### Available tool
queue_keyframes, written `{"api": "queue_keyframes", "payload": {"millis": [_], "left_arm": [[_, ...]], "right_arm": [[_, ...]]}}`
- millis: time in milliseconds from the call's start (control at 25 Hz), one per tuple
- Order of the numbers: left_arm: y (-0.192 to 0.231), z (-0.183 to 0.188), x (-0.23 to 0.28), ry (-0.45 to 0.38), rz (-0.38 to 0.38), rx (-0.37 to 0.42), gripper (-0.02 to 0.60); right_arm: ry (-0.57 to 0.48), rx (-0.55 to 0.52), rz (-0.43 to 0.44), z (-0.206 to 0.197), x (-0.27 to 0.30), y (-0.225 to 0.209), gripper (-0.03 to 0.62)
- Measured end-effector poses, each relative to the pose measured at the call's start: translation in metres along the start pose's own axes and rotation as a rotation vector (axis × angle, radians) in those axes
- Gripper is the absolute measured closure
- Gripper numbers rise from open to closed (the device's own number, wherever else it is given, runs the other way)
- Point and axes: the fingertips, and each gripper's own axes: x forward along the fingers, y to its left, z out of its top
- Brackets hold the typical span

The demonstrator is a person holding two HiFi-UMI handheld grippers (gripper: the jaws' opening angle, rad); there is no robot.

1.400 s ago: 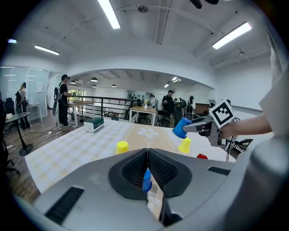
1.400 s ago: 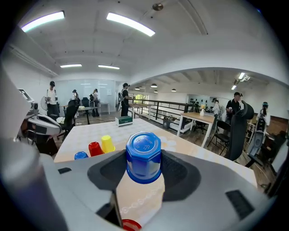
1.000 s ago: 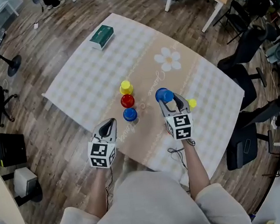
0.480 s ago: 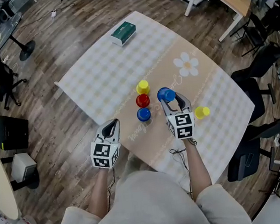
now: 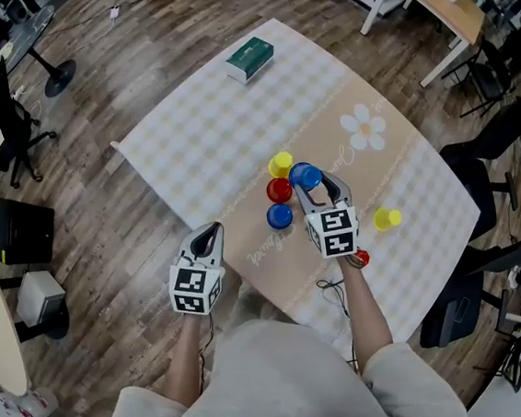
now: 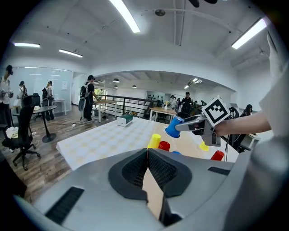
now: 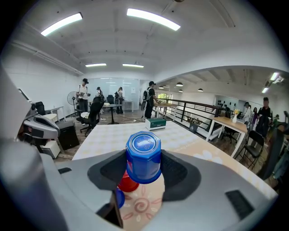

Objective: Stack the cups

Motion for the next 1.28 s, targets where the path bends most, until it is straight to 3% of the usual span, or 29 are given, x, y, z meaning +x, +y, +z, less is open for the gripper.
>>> {"api": "queue_keyframes", "payload": {"millis": [1280], "left_arm": [[0.027,-0.008,0.007,0.029,0.025,-0.030,0.569]], "right_arm": [[0.088,-0.003,0.072,-0.008,0.058,0.025,0.361]]}}
